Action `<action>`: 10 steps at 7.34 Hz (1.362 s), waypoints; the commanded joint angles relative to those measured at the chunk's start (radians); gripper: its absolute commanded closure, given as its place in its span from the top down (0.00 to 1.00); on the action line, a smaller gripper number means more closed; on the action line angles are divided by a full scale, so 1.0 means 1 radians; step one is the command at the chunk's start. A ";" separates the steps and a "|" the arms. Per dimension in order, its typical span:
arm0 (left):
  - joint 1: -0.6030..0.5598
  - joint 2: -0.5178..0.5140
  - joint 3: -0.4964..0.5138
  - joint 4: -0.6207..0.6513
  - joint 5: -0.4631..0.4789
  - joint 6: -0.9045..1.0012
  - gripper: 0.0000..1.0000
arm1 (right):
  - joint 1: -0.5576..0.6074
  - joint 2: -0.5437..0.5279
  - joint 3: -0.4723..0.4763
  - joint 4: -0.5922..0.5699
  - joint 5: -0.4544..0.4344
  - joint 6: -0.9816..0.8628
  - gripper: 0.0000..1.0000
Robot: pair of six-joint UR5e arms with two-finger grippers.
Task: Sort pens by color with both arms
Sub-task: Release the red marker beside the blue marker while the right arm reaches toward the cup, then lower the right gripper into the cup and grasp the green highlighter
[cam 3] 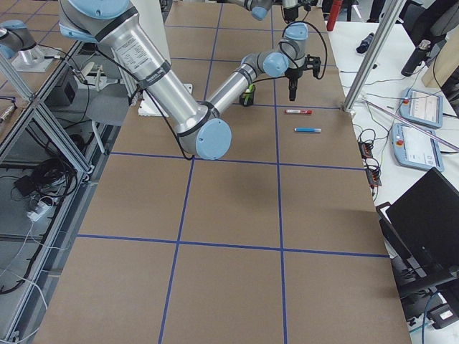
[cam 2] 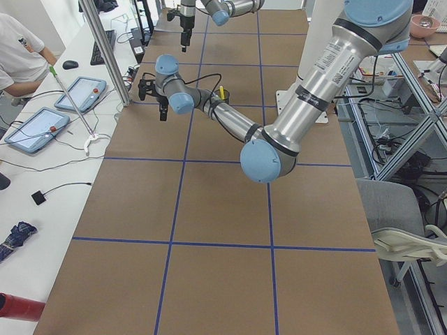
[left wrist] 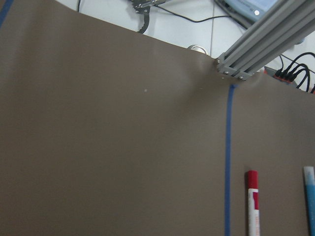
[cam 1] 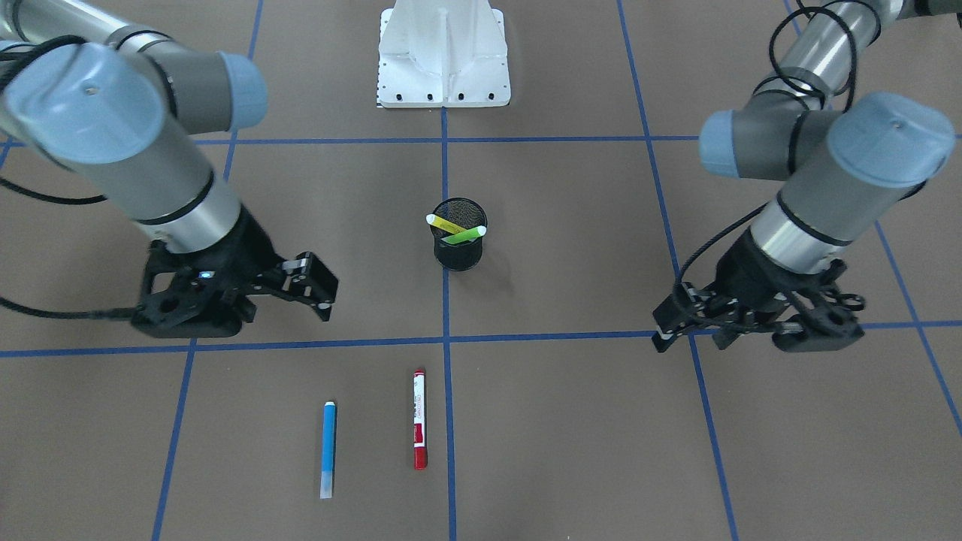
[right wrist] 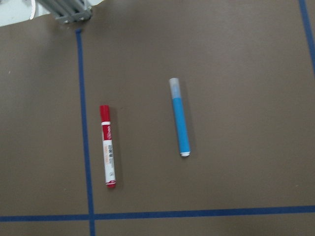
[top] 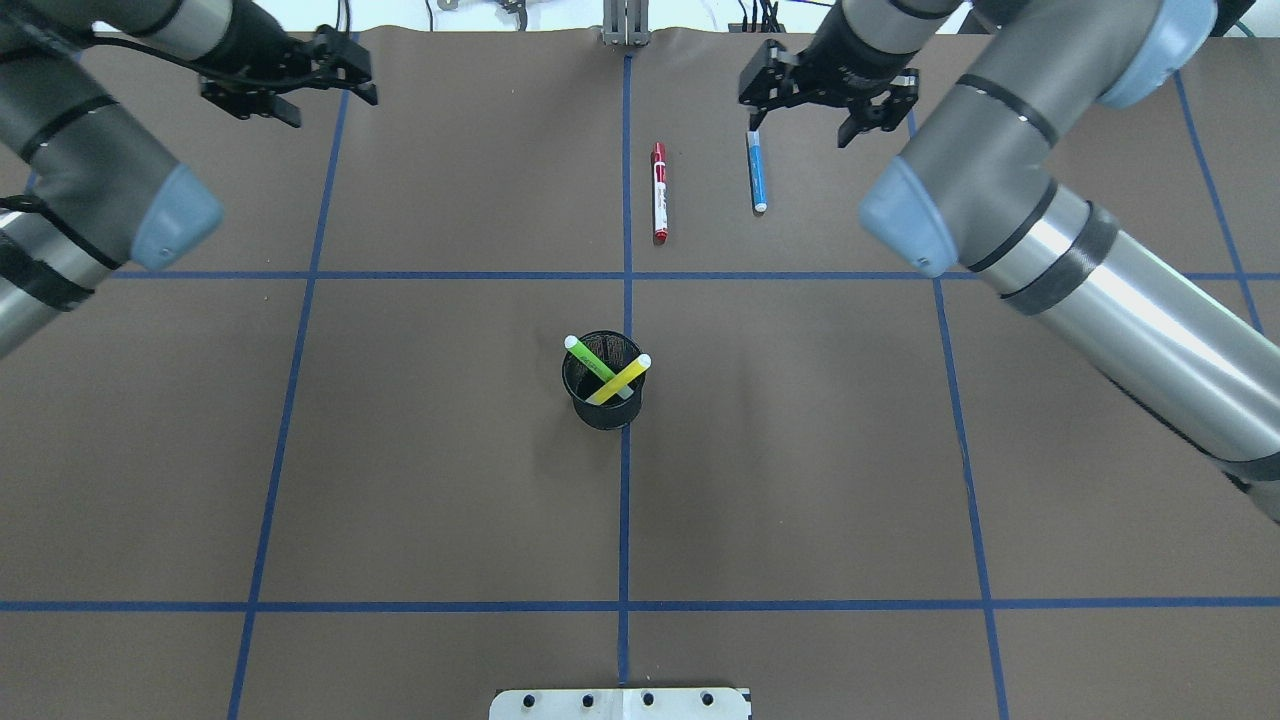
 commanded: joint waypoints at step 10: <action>-0.159 0.270 -0.028 -0.013 -0.142 0.329 0.99 | -0.379 0.480 -0.447 -0.409 -0.270 -0.571 0.72</action>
